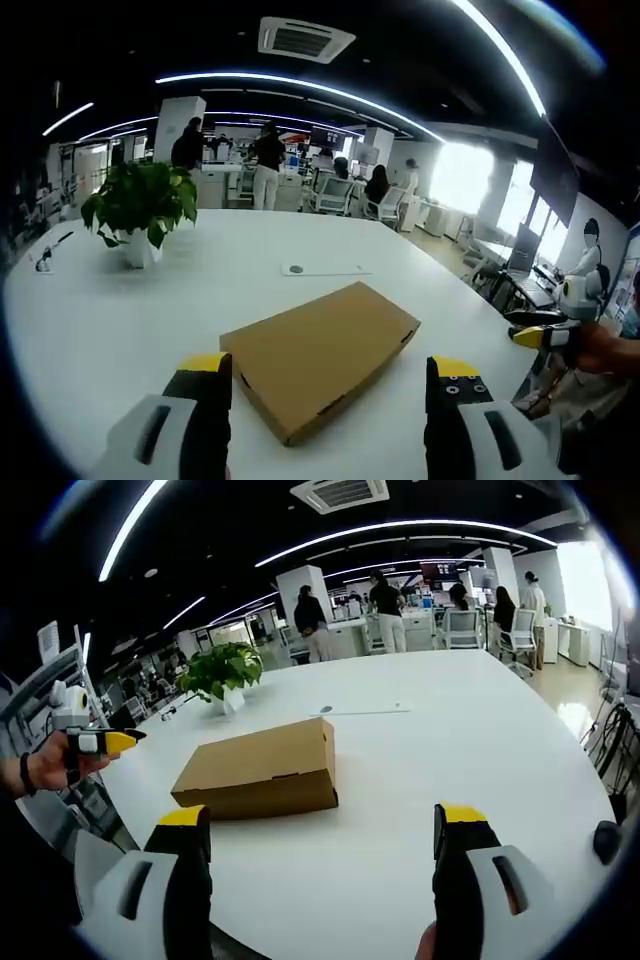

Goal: Operate the shoe box by opening the lid, removing the specified soft item, and placing it in the target area until the item is outside and the box remains undamaged.

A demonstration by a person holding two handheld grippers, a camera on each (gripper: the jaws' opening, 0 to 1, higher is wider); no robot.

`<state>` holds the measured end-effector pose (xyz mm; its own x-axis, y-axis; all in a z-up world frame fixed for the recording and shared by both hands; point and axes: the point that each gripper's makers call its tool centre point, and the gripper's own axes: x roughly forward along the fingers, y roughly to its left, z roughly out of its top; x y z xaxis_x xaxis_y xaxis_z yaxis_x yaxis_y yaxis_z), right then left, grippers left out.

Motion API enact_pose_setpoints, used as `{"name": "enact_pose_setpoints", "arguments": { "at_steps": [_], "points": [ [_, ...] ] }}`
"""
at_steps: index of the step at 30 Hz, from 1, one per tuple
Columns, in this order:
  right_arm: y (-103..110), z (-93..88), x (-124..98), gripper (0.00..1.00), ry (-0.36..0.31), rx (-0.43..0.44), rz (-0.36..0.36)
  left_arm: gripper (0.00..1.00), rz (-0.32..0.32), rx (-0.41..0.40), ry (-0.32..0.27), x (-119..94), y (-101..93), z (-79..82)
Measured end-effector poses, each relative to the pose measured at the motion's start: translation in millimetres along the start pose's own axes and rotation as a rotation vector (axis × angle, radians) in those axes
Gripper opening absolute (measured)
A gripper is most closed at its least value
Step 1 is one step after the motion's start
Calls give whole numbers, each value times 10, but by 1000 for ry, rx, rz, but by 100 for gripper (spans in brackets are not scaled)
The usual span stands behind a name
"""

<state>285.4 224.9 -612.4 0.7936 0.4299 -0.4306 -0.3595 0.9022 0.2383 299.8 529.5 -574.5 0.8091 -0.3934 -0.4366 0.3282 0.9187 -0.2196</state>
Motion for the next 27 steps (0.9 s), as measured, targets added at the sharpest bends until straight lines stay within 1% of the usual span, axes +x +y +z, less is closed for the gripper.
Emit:
{"name": "enact_pose_setpoints", "arguments": {
  "at_steps": [12,27],
  "points": [
    [-18,-1,-19,87,-1,2,-7,81,-3,1,5,13,-13,-11],
    [2,-7,10,87,3,2,-2,81,-8,1,9,21,-9,-13]
  ]
}}
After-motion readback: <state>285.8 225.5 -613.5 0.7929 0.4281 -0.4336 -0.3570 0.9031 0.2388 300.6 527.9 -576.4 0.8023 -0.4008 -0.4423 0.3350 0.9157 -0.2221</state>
